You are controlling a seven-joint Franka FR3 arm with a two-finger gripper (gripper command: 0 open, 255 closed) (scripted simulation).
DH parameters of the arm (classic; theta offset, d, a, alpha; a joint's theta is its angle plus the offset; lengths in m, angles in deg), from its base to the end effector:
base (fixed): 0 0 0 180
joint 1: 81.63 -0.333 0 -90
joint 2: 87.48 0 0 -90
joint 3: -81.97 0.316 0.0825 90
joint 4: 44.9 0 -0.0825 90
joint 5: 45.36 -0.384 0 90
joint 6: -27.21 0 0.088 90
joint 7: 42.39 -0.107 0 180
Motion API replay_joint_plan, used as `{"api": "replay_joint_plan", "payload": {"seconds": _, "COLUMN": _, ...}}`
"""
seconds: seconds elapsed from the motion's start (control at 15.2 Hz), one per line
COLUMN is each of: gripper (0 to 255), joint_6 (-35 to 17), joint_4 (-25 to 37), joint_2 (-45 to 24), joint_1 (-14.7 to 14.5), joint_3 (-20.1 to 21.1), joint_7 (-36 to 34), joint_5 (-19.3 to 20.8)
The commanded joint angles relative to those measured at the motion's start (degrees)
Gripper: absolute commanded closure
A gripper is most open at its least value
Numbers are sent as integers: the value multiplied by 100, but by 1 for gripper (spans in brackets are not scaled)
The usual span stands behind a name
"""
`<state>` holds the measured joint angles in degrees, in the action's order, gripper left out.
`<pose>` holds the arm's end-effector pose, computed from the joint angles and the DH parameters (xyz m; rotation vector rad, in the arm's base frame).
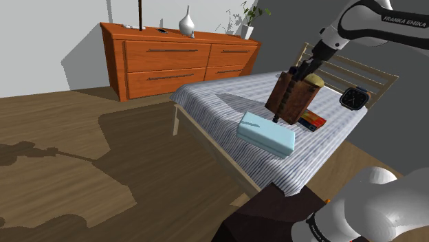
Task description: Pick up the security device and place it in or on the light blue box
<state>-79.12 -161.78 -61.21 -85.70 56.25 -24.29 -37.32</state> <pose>0.3974 -0.2120 0.6276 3.0947 -0.0309 0.3728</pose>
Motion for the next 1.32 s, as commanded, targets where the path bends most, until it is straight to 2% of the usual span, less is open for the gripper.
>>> {"api": "replay_joint_plan", "payload": {"seconds": 0.0, "gripper": 255, "joint_6": -156, "joint_4": -185, "joint_2": 35, "joint_1": 15, "joint_3": -12, "joint_7": -3, "joint_5": 20}}
{"api": "replay_joint_plan", "payload": {"seconds": 0.4, "gripper": 255, "joint_6": -628, "joint_4": -705, "joint_2": 86, "joint_1": 50, "joint_3": -62, "joint_7": -8, "joint_5": 71}}
{"api": "replay_joint_plan", "payload": {"seconds": 0.92, "gripper": 255, "joint_6": -628, "joint_4": -705, "joint_2": 86, "joint_1": 50, "joint_3": -62, "joint_7": -8, "joint_5": 71}}
{"api": "replay_joint_plan", "payload": {"seconds": 0.99, "gripper": 0, "joint_6": -628, "joint_4": -705, "joint_2": 86, "joint_1": 49, "joint_3": -62, "joint_7": -8, "joint_5": 71}}
{"api": "replay_joint_plan", "payload": {"seconds": 1.25, "gripper": 0, "joint_6": -628, "joint_4": -705, "joint_2": 86, "joint_1": 50, "joint_3": -61, "joint_7": -8, "joint_5": 71}}
